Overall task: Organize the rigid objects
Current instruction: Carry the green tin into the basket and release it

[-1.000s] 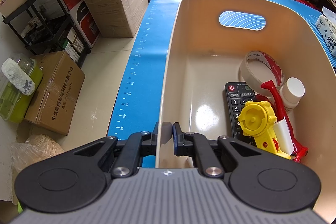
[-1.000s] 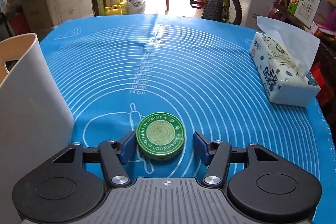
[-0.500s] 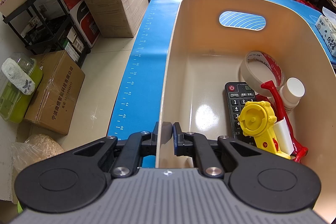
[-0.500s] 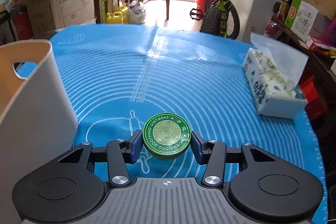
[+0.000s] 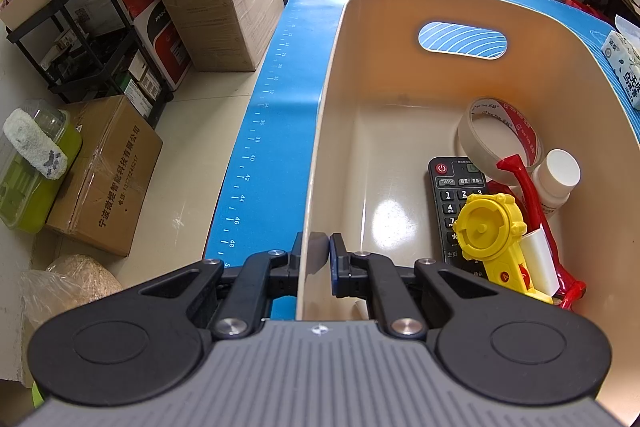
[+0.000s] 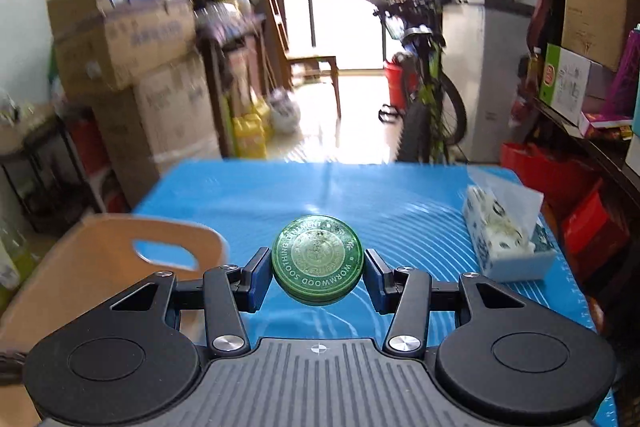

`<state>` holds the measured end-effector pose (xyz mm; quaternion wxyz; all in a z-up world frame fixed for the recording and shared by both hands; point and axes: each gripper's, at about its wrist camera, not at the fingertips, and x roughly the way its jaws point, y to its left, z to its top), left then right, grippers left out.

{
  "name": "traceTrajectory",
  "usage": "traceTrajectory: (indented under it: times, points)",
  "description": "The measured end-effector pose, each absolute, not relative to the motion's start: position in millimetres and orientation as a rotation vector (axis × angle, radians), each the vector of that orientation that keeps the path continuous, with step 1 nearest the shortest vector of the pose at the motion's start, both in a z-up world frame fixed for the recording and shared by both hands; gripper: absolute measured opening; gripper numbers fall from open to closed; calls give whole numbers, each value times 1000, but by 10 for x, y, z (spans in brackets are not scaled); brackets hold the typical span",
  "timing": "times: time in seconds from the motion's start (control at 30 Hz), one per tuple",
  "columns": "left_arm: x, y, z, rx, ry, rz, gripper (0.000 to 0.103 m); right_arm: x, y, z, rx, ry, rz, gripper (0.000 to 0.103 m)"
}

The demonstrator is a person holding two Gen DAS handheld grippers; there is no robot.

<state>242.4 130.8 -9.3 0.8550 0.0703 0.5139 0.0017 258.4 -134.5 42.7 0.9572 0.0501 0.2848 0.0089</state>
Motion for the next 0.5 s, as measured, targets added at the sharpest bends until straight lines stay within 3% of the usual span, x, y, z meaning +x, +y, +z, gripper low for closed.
traceTrajectory:
  times: [0.23, 0.5]
  points:
    - [2424, 1309, -94, 148, 1081, 4, 12, 2440, -942, 623, 79, 530, 115, 54]
    - [2420, 1308, -85, 151, 1081, 5, 12, 2382, -388, 486, -3, 598, 256, 54]
